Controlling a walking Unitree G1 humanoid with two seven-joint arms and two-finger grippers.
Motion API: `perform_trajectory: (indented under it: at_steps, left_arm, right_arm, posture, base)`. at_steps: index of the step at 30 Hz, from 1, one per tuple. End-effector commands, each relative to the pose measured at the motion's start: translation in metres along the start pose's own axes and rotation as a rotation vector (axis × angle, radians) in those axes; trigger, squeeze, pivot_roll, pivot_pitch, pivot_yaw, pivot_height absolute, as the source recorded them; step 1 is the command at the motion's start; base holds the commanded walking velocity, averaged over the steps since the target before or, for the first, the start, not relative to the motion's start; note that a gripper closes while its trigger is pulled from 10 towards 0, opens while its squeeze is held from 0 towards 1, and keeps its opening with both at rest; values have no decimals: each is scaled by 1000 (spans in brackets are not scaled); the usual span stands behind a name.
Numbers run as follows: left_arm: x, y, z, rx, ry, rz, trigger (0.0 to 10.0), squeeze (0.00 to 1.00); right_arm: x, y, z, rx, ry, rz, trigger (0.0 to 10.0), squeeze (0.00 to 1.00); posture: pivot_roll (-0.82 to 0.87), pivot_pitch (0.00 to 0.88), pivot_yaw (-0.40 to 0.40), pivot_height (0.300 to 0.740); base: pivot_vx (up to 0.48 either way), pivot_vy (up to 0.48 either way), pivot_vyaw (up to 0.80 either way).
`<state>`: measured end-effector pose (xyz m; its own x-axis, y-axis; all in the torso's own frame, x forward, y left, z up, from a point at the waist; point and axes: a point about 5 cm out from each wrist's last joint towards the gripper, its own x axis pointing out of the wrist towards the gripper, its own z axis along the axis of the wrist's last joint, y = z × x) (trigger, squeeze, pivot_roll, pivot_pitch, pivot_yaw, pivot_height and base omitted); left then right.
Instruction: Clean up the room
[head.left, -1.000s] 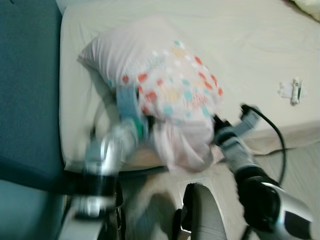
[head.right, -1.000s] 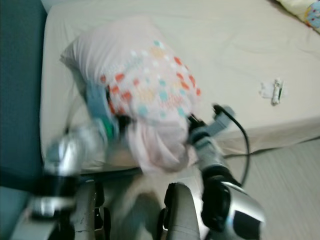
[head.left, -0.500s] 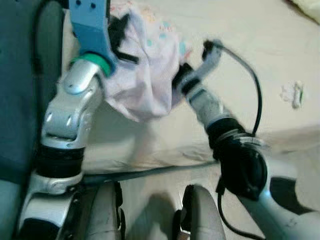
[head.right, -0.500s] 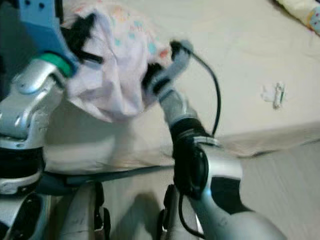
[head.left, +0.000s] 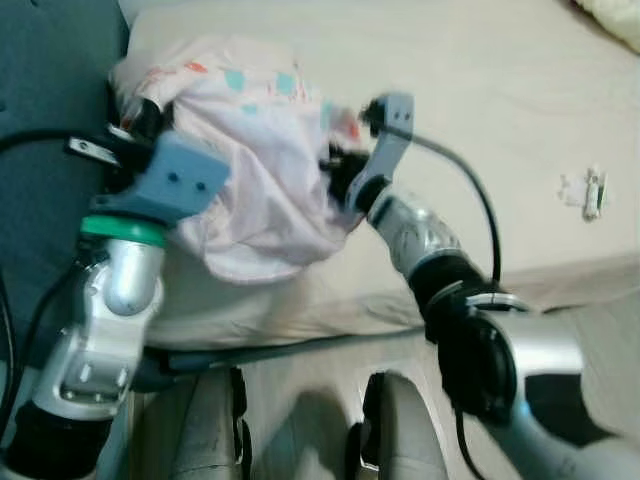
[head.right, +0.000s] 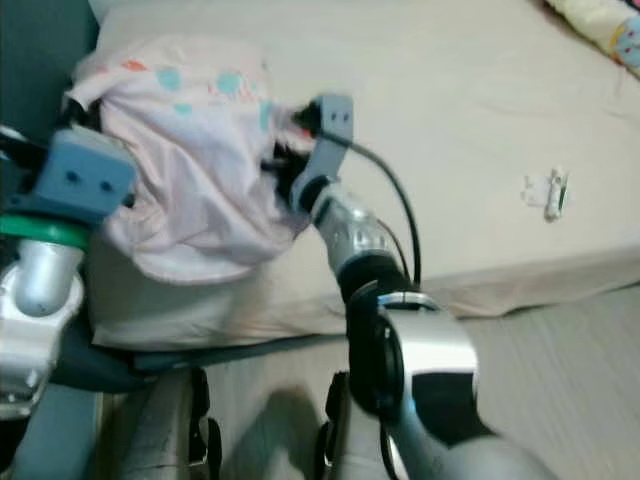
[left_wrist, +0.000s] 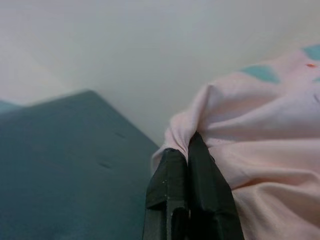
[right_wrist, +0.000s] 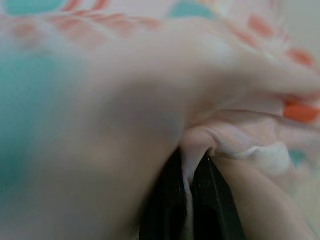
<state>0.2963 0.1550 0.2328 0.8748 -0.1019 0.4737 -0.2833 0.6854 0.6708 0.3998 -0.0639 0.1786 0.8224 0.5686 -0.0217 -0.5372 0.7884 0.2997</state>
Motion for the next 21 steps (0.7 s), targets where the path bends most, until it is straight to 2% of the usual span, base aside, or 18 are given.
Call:
perform_trajectory:
  at_steps: [1, 2, 3, 4, 6, 7, 8, 12, 13, 14, 16, 17, 18, 21]
  left_arm:
    - [-6, -21, -7, 9, 45, -116, 0, 0]
    - [-6, -31, -15, -4, 106, -141, 0, 0]
    - [-6, -31, -15, -4, 106, -141, 0, 0]
    - [-5, -38, -20, -21, 156, -168, 0, 0]
    - [-5, -38, -20, -21, 156, -168, 0, 0]
    - [-4, -45, -24, -34, 200, -181, 1333, 0]
    - [-2, -53, -31, -55, 275, -198, 10000, 0]
    - [-3, -60, -37, -50, 338, -214, 10000, 0]
    - [-4, -60, -41, -35, 355, -199, 10000, 0]
    - [-4, -60, -41, -35, 355, -199, 10000, 0]
    - [-8, -51, -48, 17, 375, -129, 10000, 0]
    - [-8, -51, -48, 17, 375, -129, 10000, 0]
    - [-14, -45, -58, 49, 402, -91, 10000, 1000]
    - [-18, -41, -64, 56, 420, -77, 10000, 1000]
  right_arm:
    - [1, 7, -16, 1, 61, 15, 2235, 0]
    - [-3, 5, -29, 19, 93, 6, 10000, 0]
    - [-3, 5, -29, 19, 93, 6, 10000, 0]
    - [-5, 4, -38, 35, 113, 1, 10000, 0]
    - [-5, 4, -38, 35, 113, 1, 10000, 0]
    - [-8, 3, -44, 52, 123, -5, 10000, 0]
    - [-11, -1, -48, 92, 119, -19, 10000, 0]
    - [-17, -10, -52, 135, 110, -60, 10000, 0]
    - [-22, -17, -56, 129, 124, -88, 10000, 0]
    - [-22, -17, -56, 129, 124, -88, 10000, 0]
    - [-34, -27, -72, 72, 185, -125, 10000, 0]
    - [-34, -27, -72, 72, 185, -125, 10000, 0]
    - [-47, -34, -91, 55, 236, -161, 10000, 0]
    - [-55, -38, -102, 63, 251, -179, 10000, 0]
  posture:
    - [156, 118, 30, 605]
    - [152, 116, 34, 605]
    - [152, 116, 34, 605]
    - [149, 117, 34, 605]
    - [149, 117, 34, 605]
    - [146, 119, 35, 605]
    - [127, 121, 35, 605]
    - [126, 123, 36, 605]
    - [124, 125, 33, 605]
    - [124, 125, 33, 605]
    - [127, 130, 30, 605]
    - [127, 130, 30, 605]
    - [122, 136, 31, 605]
    - [113, 137, 38, 605]
  base:
    - [0, 0, 0]
    - [0, 0, 0]
    - [0, 0, 0]
    - [0, 0, 0]
    - [0, 0, 0]
    - [0, 0, 0]
    - [0, 0, 0]
    - [0, 0, 0]
    - [0, 0, 0]
    - [0, 0, 0]
    - [0, 0, 0]
    - [0, 0, 0]
    - [0, 0, 0]
    - [0, 0, 0]
